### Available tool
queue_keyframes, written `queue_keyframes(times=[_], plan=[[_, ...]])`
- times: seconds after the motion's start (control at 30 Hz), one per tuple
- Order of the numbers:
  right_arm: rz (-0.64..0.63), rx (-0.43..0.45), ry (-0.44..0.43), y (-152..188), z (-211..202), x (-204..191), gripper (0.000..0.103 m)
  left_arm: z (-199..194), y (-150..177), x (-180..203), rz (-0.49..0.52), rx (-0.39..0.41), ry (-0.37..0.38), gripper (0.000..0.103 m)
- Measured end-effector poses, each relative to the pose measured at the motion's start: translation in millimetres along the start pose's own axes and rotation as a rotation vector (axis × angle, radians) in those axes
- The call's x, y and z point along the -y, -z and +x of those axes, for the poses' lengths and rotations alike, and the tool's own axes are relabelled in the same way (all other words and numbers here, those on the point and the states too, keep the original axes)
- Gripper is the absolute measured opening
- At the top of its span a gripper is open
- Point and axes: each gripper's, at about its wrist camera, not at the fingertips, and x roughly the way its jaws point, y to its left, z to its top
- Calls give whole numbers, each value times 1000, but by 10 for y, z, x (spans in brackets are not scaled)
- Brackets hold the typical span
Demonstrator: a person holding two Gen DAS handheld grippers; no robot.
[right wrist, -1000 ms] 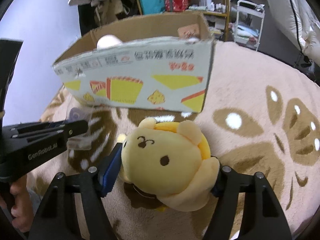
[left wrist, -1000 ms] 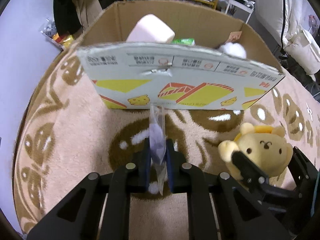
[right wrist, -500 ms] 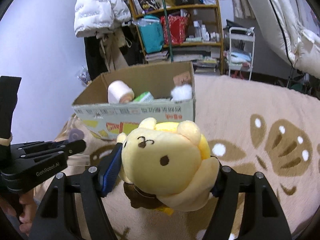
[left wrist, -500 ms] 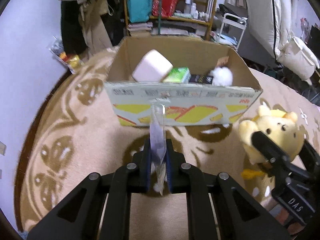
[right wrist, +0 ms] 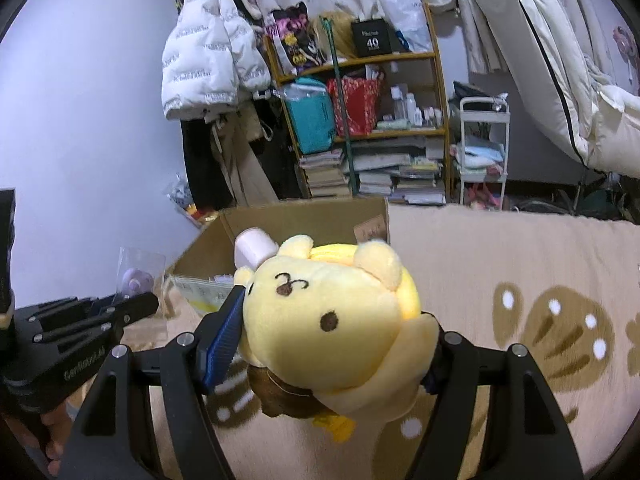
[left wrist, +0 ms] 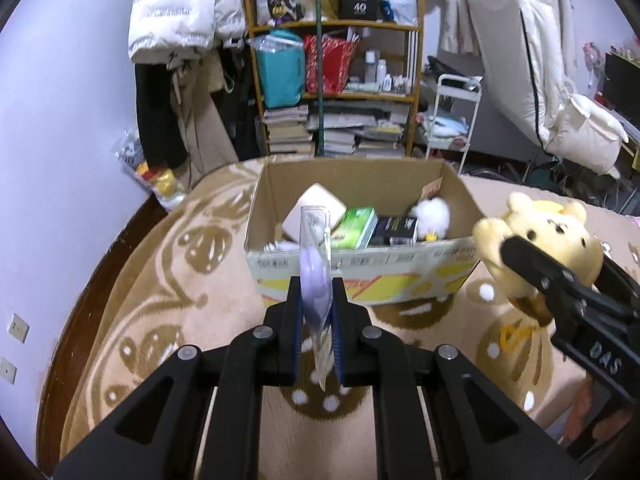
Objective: Organize soft objects
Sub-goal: 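Lift the keychain and yellow dog plush and carry them over the box, then open both tools to drop the keychain and dog plush into the box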
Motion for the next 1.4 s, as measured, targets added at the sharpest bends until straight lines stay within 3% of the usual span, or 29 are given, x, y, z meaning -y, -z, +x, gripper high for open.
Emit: queue_keyframes(times=[0.27,0.47,0.73,1.03,1.3,1.4], plan=[[-8,52,-22,-349,146,-17,75,-137,-312,-59,-4,87,-4,12],[-34,57,-15,-533,365,-34,75,-25,-572,-64,11,134,-26,12],[33,-23,-51,-543,682,76,77,383,-650,-36,-5,69,17,13],[9,-97,-17,-476,939,112,82,680,-618,-131,-40,-4,10,15],[79,-86,-44,-478,916,232,85,736,-589,-212,-49,-37,-8,19],[65,-86,-36,-495,901,222,86,724,-599,-237,-51,-40,-19,29]])
